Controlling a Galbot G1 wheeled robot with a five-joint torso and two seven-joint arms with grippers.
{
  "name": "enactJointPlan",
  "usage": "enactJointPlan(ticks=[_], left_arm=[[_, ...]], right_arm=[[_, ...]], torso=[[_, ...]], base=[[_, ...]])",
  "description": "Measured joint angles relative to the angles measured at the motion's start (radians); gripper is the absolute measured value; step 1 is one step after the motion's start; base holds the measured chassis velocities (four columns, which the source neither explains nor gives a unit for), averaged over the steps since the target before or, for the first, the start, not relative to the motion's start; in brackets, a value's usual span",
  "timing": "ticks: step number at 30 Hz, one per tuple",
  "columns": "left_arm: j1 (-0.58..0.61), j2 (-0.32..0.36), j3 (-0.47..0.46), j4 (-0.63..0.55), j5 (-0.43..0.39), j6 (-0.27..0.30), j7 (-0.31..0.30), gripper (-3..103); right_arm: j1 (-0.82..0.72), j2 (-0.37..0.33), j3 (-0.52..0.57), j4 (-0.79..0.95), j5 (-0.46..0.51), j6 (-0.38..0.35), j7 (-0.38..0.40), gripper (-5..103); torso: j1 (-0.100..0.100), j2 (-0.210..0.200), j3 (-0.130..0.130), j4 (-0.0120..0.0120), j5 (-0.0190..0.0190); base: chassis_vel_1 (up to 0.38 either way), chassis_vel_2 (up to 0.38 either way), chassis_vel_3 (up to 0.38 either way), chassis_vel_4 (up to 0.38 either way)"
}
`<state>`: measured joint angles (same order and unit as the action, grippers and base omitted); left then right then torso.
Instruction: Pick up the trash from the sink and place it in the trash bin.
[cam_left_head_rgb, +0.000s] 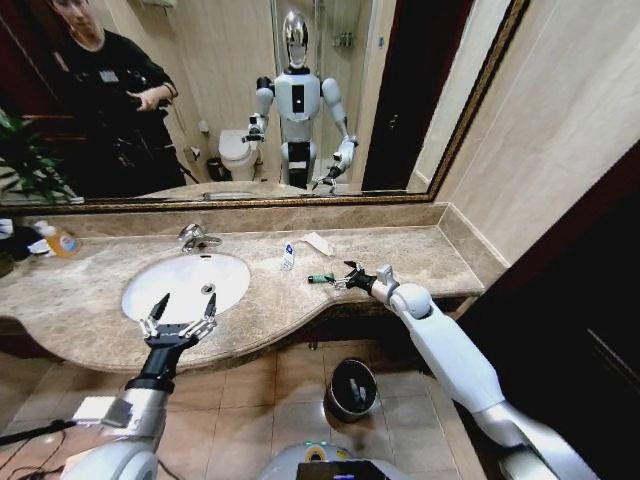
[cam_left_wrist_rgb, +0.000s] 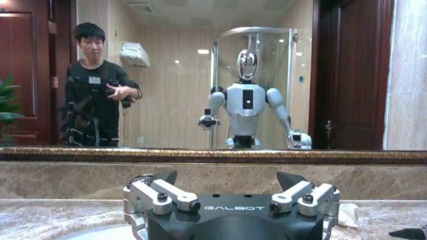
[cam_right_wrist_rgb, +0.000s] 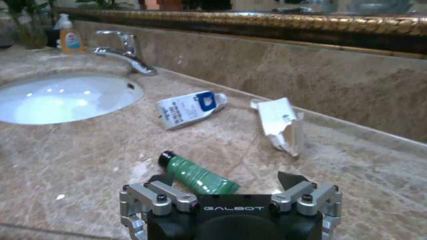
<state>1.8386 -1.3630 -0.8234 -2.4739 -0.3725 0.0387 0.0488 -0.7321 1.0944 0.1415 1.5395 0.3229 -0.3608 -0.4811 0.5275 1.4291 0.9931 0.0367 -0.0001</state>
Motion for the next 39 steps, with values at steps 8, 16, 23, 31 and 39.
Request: enactJointPlan(ticks=[8,16,23,31,39], left_arm=[[0.0,0.0,0.0,0.0,0.0,0.0,0.0,100],[0.0,0.0,0.0,0.0,0.0,0.0,0.0,100],[0.0,0.0,0.0,0.0,0.0,0.0,0.0,100],[0.0,0.0,0.0,0.0,0.0,0.0,0.0,100],[0.0,0.0,0.0,0.0,0.0,0.0,0.0,100]], right_arm=[[0.007,0.011,-0.031,-0.018,-0.008,0.022,0.027,100],[0.02,0.027,-0.06,-0.038,-0.002,0.043,0.086,100],[0.022,0.029,-0.07,-0.041,0.0,0.042,0.093,94],[0.023,0.03,-0.085,-0.042,0.003,0.041,0.097,84],[0.018,0.036,-0.092,-0.043,0.003,0.037,0.102,68]], torso=[[0.0,0.0,0.0,0.0001,0.0],[0.0,0.0,0.0,0.0001,0.0],[0.0,0.0,0.0,0.0001,0.0],[0.0,0.0,0.0,0.0001,0.0],[0.0,0.0,0.0,0.0001,0.0]], base=[[0.0,0.0,0.0,0.0],[0.0,0.0,0.0,0.0],[0.0,0.0,0.0,0.0],[0.0,0.0,0.0,0.0],[0.0,0.0,0.0,0.0]])
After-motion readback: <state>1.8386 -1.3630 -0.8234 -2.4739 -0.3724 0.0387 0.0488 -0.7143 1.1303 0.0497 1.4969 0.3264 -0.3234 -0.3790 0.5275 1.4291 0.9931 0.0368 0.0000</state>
